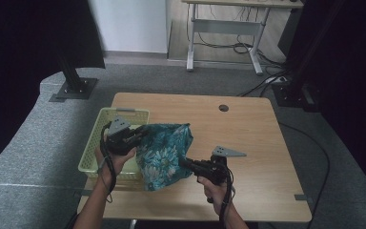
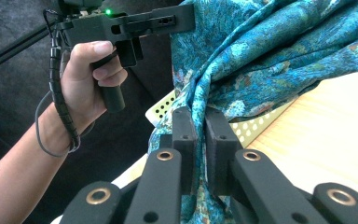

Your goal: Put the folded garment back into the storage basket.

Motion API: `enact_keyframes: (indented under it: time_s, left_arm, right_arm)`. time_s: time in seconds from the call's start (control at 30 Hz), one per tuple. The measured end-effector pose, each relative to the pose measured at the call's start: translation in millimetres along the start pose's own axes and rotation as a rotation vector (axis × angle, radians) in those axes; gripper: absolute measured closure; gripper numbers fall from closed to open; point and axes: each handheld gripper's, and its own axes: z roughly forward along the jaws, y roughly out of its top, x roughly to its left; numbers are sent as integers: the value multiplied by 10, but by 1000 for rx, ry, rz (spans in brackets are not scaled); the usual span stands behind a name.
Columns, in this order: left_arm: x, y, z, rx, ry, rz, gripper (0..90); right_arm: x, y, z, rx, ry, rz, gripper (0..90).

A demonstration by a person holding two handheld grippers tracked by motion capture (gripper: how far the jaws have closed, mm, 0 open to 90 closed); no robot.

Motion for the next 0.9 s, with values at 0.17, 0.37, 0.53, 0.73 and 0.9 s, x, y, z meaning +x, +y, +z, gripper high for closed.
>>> enact_keyframes:
  time_s: [0.17, 0.37, 0.53, 0.73, 0.9]
  left_arm:
    - [37, 23, -37, -7, 4, 0, 820]
    - [70, 31, -46, -6, 2, 4, 820]
    - [130, 16, -79, -19, -10, -20, 820]
    - [216, 1, -108, -15, 3, -24, 820]
    - [270, 13, -140, -17, 9, -20, 820]
  right_arm:
    - [35, 44, 59, 1, 5, -9, 831]
    - [37, 57, 121, 1, -1, -3, 831]
    - [46, 63, 174, 0, -1, -3, 831]
    - [60, 83, 272, 4, 2, -3, 831]
    - [79, 99, 355, 8, 4, -3, 831]
